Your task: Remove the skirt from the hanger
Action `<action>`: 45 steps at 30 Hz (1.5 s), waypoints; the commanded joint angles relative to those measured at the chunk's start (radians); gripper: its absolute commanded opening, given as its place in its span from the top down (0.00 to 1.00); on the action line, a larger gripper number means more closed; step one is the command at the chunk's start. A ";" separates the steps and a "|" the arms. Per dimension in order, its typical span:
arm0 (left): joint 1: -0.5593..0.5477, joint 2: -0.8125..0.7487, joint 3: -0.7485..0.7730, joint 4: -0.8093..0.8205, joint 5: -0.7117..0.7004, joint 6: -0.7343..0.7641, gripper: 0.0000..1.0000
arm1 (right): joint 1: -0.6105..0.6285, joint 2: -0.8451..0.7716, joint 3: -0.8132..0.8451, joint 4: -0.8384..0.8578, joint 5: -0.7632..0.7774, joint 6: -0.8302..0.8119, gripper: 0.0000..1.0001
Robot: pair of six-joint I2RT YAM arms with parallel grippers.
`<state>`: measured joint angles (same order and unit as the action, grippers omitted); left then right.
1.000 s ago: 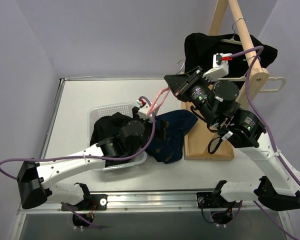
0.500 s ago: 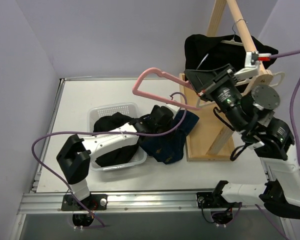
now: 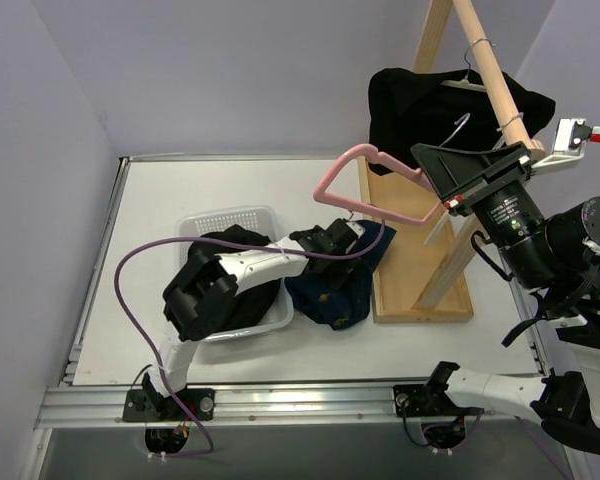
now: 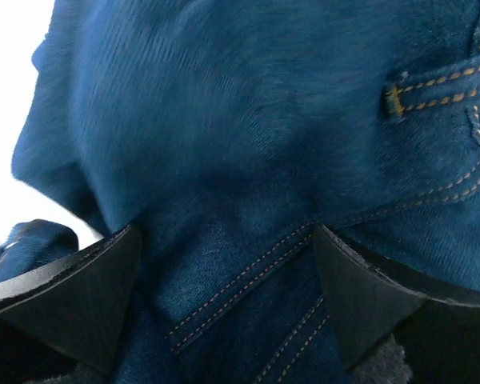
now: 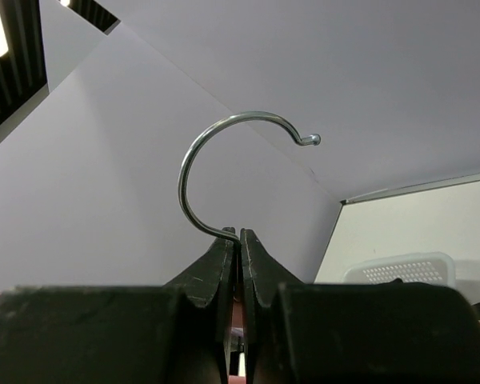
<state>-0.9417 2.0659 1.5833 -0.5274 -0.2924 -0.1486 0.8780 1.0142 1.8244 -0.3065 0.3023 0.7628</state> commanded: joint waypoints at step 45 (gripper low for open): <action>0.567 -1.016 -0.226 -0.226 0.247 -0.057 0.98 | 0.012 -0.023 0.024 0.038 -0.071 -0.017 1.00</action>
<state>-0.4709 1.1419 1.5017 -0.8440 -0.1387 -0.0933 0.8845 0.9966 1.8336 -0.3264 0.2508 0.7578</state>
